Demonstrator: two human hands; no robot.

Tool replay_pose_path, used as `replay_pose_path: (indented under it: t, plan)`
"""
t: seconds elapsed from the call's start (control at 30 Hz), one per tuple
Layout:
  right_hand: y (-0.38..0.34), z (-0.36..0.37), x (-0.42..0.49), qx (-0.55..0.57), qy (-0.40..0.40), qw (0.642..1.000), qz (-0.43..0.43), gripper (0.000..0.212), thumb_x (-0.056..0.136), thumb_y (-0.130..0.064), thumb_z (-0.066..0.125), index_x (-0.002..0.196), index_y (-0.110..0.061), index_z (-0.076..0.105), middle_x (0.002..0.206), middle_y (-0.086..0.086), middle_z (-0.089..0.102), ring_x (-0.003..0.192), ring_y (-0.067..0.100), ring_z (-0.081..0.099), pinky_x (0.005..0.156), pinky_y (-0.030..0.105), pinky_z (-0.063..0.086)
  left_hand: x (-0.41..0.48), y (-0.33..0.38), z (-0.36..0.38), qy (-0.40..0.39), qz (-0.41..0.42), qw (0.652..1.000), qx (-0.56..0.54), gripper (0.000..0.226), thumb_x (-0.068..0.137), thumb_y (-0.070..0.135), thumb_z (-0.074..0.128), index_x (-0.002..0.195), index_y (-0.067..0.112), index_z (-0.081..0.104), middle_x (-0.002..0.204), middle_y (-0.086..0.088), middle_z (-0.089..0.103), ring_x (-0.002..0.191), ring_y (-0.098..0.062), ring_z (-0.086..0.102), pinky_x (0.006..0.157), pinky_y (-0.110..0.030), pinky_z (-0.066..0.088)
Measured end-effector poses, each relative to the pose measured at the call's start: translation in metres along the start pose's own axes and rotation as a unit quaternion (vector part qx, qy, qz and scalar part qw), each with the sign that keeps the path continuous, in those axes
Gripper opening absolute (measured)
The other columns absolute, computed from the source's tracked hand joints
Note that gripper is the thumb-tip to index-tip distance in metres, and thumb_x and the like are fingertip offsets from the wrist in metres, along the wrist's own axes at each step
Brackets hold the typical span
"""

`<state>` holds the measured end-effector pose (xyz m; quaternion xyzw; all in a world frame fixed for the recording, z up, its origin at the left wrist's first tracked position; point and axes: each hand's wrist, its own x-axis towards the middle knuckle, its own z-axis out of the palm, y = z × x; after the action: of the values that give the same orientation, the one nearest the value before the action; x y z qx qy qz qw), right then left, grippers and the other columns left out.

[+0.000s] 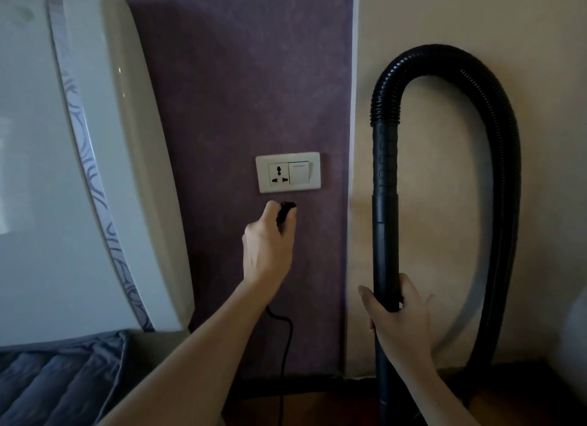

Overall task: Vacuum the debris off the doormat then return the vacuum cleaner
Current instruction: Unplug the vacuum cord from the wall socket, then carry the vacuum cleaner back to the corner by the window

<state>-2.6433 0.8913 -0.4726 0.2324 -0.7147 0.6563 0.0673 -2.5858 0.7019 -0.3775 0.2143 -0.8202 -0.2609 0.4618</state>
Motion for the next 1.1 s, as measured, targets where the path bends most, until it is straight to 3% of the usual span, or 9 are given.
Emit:
replay_pose_path:
  t: [0.27, 0.43, 0.53, 0.8, 0.97, 1.03, 1.1]
  plan:
    - [-0.002, -0.004, -0.008, 0.006, 0.004, 1.0, 0.021, 0.02, 0.09, -0.017, 0.078, 0.088, -0.021, 0.058, 0.071, 0.007, 0.062, 0.058, 0.011, 0.063, 0.05, 0.018, 0.051, -0.042, -0.002, -0.008, -0.046, -0.023, 0.998, -0.038, 0.024, 0.097, 0.039, 0.057, 0.078, 0.024, 0.053, 0.051, 0.004, 0.052, 0.038, -0.006, 0.041, 0.038, -0.02, 0.036]
    - [-0.003, -0.022, -0.011, 0.006, 0.011, 1.0, 0.009, 0.019, 0.091, -0.019, 0.077, 0.086, -0.024, 0.06, 0.064, 0.002, 0.06, 0.057, 0.022, 0.063, 0.052, 0.026, 0.05, -0.066, 0.0, -0.002, -0.084, -0.057, 0.994, -0.042, 0.023, 0.097, 0.042, 0.055, 0.08, 0.027, 0.055, 0.052, 0.001, 0.054, 0.039, -0.006, 0.043, 0.038, -0.026, 0.038]
    - [-0.002, -0.039, -0.013, -0.003, 0.018, 1.0, 0.0, 0.018, 0.09, -0.023, 0.078, 0.085, -0.023, 0.061, 0.065, -0.001, 0.061, 0.06, 0.017, 0.064, 0.052, 0.02, 0.049, -0.081, 0.005, 0.005, -0.11, -0.07, 0.99, -0.053, 0.021, 0.097, 0.042, 0.054, 0.082, 0.027, 0.056, 0.053, 0.002, 0.056, 0.038, -0.006, 0.043, 0.039, -0.029, 0.038]
    - [-0.005, -0.095, -0.008, 0.023, 0.013, 0.999, -0.029, 0.027, 0.084, -0.037, 0.074, 0.091, -0.014, 0.062, 0.055, 0.004, 0.058, 0.044, 0.021, 0.057, 0.047, 0.028, 0.049, -0.122, 0.017, 0.037, -0.169, -0.114, 0.975, -0.091, 0.011, 0.098, 0.035, 0.056, 0.093, 0.025, 0.058, 0.061, 0.005, 0.061, 0.046, -0.002, 0.053, 0.042, -0.018, 0.034]
    - [-0.008, -0.143, 0.003, 0.026, 0.034, 0.997, -0.063, 0.018, 0.092, -0.008, 0.074, 0.089, -0.014, 0.057, 0.063, 0.015, 0.055, 0.041, 0.025, 0.054, 0.046, 0.034, 0.047, -0.16, 0.009, 0.07, -0.289, -0.167, 0.94, -0.066, 0.015, 0.099, 0.035, 0.053, 0.104, 0.022, 0.06, 0.082, 0.003, 0.067, 0.063, -0.007, 0.059, 0.049, -0.018, 0.044]
    - [-0.005, -0.158, 0.004, 0.024, 0.029, 0.997, -0.072, 0.018, 0.093, -0.008, 0.074, 0.09, -0.015, 0.057, 0.063, 0.012, 0.055, 0.044, 0.026, 0.055, 0.051, 0.038, 0.05, -0.181, -0.001, 0.089, -0.347, -0.186, 0.918, -0.046, 0.024, 0.098, 0.031, 0.054, 0.118, 0.019, 0.06, 0.089, 0.003, 0.065, 0.067, -0.008, 0.059, 0.044, -0.011, 0.039]
    - [0.002, -0.169, 0.003, 0.026, 0.018, 0.997, -0.071, 0.018, 0.092, -0.01, 0.076, 0.096, -0.015, 0.059, 0.061, 0.005, 0.057, 0.048, 0.026, 0.056, 0.057, 0.036, 0.053, -0.203, -0.008, 0.107, -0.401, -0.192, 0.895, -0.022, 0.039, 0.097, 0.031, 0.058, 0.133, 0.019, 0.054, 0.104, 0.001, 0.066, 0.081, -0.009, 0.061, 0.051, -0.008, 0.04]
